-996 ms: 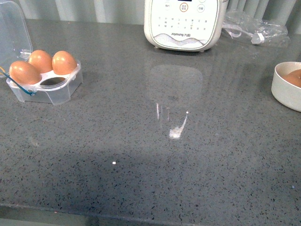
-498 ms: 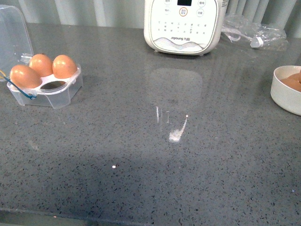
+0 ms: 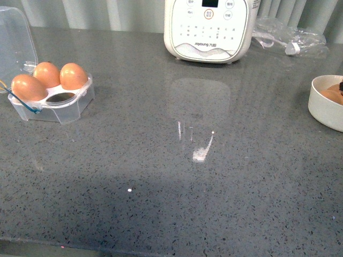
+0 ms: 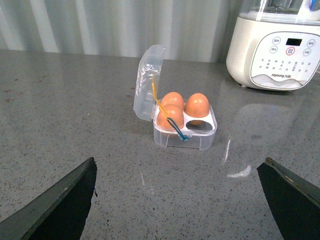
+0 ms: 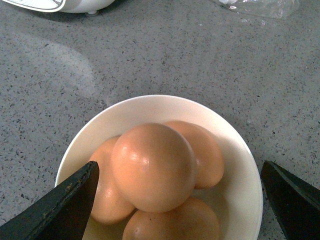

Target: Put egg into box

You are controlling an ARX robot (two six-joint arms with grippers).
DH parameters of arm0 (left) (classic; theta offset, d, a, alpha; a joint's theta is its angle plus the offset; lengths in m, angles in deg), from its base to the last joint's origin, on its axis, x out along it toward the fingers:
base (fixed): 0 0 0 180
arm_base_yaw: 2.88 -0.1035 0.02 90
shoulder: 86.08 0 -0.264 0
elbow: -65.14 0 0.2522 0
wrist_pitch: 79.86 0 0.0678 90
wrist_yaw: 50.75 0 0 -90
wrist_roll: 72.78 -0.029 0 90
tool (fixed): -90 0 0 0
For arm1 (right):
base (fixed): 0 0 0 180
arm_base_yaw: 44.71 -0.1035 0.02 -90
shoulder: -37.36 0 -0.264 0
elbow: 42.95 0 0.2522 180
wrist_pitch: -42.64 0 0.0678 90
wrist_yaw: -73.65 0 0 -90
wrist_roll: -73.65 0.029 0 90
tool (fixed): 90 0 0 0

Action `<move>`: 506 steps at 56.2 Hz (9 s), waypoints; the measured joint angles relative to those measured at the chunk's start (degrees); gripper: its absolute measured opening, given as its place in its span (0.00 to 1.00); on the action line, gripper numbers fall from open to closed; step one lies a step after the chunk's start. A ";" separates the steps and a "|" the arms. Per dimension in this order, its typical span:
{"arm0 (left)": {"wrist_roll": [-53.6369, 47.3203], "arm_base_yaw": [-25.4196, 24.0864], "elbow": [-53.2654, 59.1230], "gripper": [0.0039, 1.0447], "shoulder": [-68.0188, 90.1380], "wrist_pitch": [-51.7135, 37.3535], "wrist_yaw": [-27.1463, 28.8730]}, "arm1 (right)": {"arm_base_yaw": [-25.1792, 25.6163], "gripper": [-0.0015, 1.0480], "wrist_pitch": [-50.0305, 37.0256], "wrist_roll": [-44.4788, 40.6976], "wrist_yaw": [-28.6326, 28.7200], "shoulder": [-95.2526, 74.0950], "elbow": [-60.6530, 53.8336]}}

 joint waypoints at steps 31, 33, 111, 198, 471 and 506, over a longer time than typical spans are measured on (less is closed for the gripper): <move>0.00 0.00 0.00 0.94 0.00 0.00 -0.02 | 0.26 0.41 -0.48 -0.15 -0.02 1.46 -1.03; 0.00 0.00 0.00 0.94 0.00 0.00 0.00 | 0.26 0.40 -0.31 -0.15 -0.02 1.99 -1.07; 0.00 0.00 0.00 0.94 0.00 0.00 0.00 | -41.66 0.40 0.42 5.77 5.90 -15.93 27.98; 0.00 0.00 0.00 0.94 0.00 0.00 0.00 | -47.32 0.58 7.54 2.51 6.05 -29.38 40.54; 0.00 0.00 0.00 0.94 -0.07 0.00 -0.02 | -9.05 0.93 19.71 12.09 -19.74 93.85 -45.22; 7.10 1.05 -7.17 0.94 21.66 8.74 3.48 | -9.05 0.93 19.71 12.09 -19.76 93.85 -45.22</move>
